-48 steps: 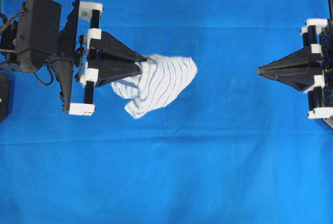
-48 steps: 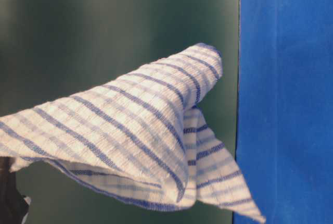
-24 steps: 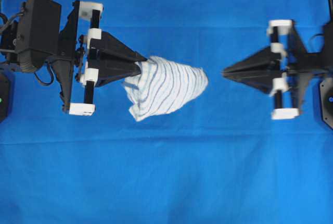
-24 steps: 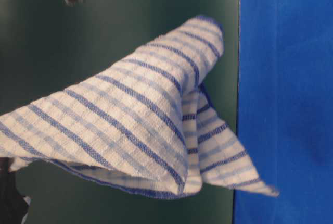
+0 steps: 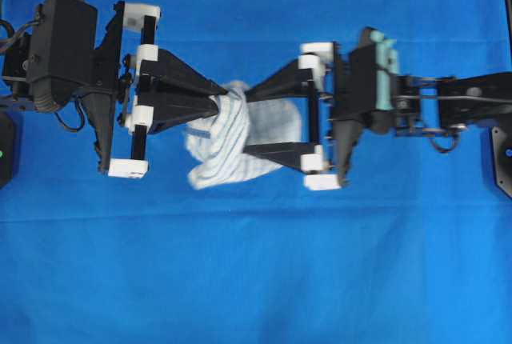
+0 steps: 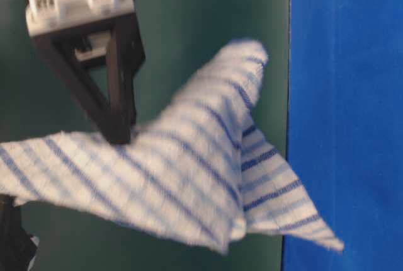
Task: Hand over the towel.
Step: 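Move the right gripper toward the towel held by the left gripper, then close the right gripper on the towel next to the left gripper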
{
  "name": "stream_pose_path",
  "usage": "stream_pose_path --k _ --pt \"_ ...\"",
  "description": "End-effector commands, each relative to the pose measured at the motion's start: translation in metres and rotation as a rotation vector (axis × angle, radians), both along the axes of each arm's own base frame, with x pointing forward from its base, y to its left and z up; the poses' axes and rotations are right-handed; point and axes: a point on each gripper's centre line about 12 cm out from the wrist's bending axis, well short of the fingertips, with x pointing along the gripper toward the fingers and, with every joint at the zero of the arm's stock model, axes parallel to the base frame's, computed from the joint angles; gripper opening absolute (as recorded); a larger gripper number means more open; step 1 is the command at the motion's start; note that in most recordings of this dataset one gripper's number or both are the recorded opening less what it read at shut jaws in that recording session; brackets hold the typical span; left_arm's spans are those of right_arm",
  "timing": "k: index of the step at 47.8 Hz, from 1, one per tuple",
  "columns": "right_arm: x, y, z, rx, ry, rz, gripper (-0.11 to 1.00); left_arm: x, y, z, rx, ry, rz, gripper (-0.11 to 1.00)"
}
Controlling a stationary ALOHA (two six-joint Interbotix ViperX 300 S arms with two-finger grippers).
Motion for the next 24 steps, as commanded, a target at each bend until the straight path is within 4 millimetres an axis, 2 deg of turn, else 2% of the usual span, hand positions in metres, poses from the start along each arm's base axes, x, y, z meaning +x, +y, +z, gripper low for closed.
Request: stream_pose_path --k 1,10,24 --pt "0.012 0.001 0.015 -0.003 -0.037 0.002 0.73 0.000 -0.001 0.010 0.001 -0.034 -0.002 0.03" --pt "0.026 0.000 0.013 -0.003 -0.023 0.001 0.73 0.000 -0.001 0.010 0.001 -0.034 -0.002 0.03" --pt "0.027 0.002 0.013 -0.027 -0.020 0.013 0.68 0.000 0.000 0.011 -0.001 -0.035 -0.001 0.03"
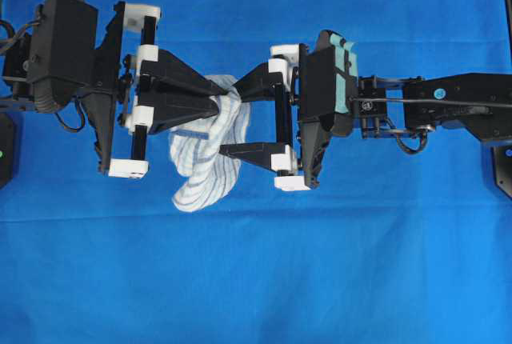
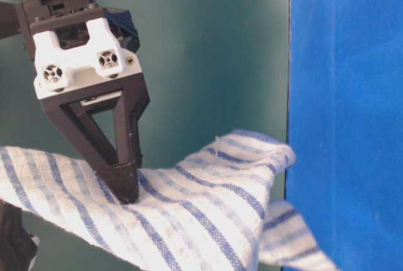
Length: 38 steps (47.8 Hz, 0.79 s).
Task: Hand over the towel.
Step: 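Close the right gripper on the towel next to the left gripper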
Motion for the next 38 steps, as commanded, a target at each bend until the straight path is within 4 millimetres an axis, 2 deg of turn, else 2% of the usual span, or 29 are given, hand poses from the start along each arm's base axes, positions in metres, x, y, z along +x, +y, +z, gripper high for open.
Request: stream_pose_path --k 1,5,11,13,38 --pt "0.0018 0.0020 0.0150 -0.021 -0.040 0.012 0.67 0.0003 -0.0005 0.0111 -0.001 -0.035 -0.001 0.03" --pt "0.0020 0.0026 0.0138 -0.034 -0.034 0.019 0.53 0.0003 -0.0005 0.0111 -0.001 -0.035 -0.001 0.03" --pt "0.0012 0.0025 0.0117 -0.036 -0.016 0.019 0.17 0.0003 -0.0005 0.0111 -0.001 -0.035 -0.001 0.03" --pt "0.0009 0.0025 0.0104 -0.036 -0.008 0.019 0.08 0.0006 -0.0005 0.0106 -0.001 -0.034 -0.001 0.03" --pt "-0.0065 0.0023 0.0100 -0.023 0.009 0.016 0.08 0.0024 -0.0006 0.0071 -0.001 -0.023 -0.001 0.03"
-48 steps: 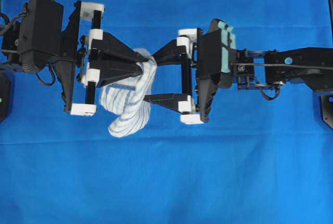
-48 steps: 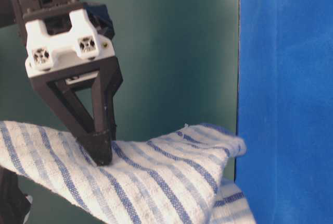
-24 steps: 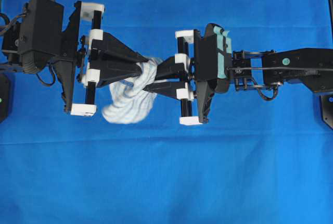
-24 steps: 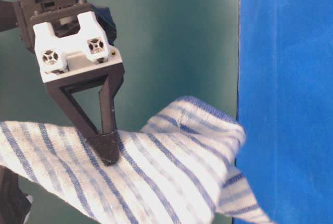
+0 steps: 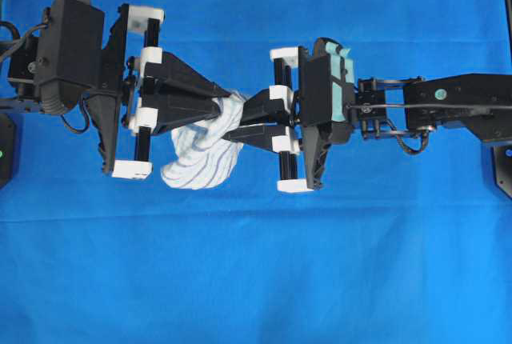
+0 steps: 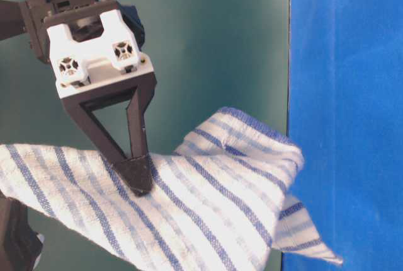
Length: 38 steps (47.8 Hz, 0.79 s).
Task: Hand over the towel.
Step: 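Close the right gripper on the towel next to the left gripper, then open the left gripper and pull it back to the left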
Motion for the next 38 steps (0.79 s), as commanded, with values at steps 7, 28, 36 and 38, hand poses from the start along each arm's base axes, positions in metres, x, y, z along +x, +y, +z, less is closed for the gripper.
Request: stream_pose_path --k 7,28,36,38 --pt "-0.006 0.001 0.016 0.002 -0.041 0.002 0.08 -0.001 -0.001 0.011 -0.007 -0.034 -0.002 0.04" --pt "-0.026 0.003 0.023 0.005 -0.058 0.009 0.08 -0.064 0.001 0.024 -0.024 -0.113 0.000 0.94" --pt "-0.034 0.004 0.022 0.007 -0.057 0.010 0.08 -0.098 0.002 0.026 -0.022 -0.154 -0.001 0.93" --pt "-0.035 0.004 0.022 0.007 -0.057 0.010 0.08 -0.105 0.002 0.024 -0.024 -0.161 -0.001 0.93"
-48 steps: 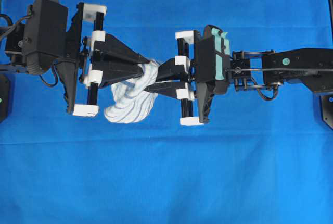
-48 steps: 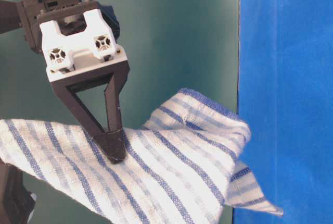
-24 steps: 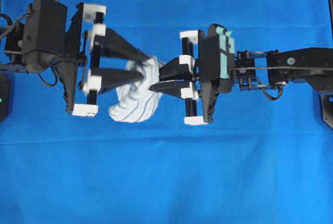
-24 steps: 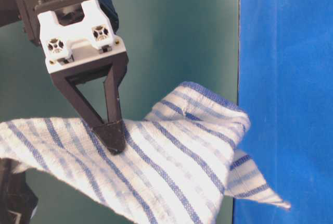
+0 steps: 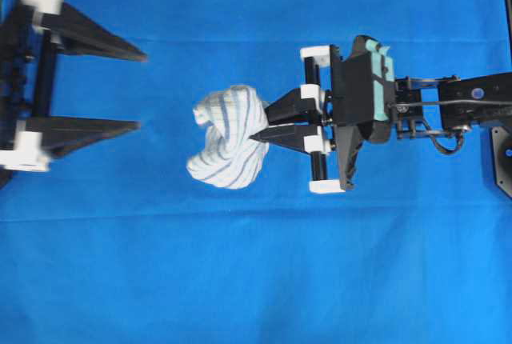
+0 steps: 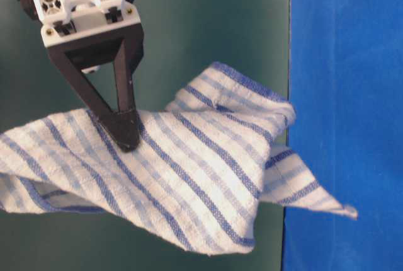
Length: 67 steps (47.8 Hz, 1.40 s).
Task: Hand over the towel.
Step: 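Open the left gripper and pull it back to the left, then lower the towel with the right gripper onto the table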
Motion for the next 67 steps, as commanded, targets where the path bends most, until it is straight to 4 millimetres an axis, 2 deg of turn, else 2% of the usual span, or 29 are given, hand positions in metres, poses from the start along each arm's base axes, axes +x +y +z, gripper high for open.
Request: stream_pose_path --k 1,9,16,22,30,42,61,67 --pt "-0.005 0.002 0.015 0.004 -0.044 0.004 0.08 -0.013 0.000 0.005 -0.001 -0.031 -0.002 0.93" --pt "-0.012 0.004 0.015 0.004 -0.046 0.010 0.08 -0.029 0.000 -0.003 0.008 -0.031 -0.002 0.93" --pt "-0.012 0.005 0.016 0.008 -0.044 0.012 0.08 -0.031 0.000 -0.006 0.007 -0.025 -0.002 0.93" --pt "-0.009 0.005 0.007 0.027 0.028 0.003 0.08 -0.030 0.000 -0.007 0.007 -0.023 -0.002 0.93" --pt "0.001 0.005 -0.018 0.049 0.247 -0.016 0.08 -0.029 0.000 -0.008 0.007 -0.019 -0.002 0.93" --pt "0.020 0.004 -0.073 0.054 0.602 -0.044 0.08 -0.025 0.000 -0.012 0.009 -0.003 -0.002 0.93" --pt "0.036 -0.003 -0.133 0.049 0.739 -0.065 0.08 -0.025 0.000 -0.014 0.009 0.003 -0.002 0.93" --pt "0.037 -0.004 -0.143 0.056 0.752 -0.071 0.08 -0.025 0.000 -0.015 0.009 0.006 -0.002 0.93"
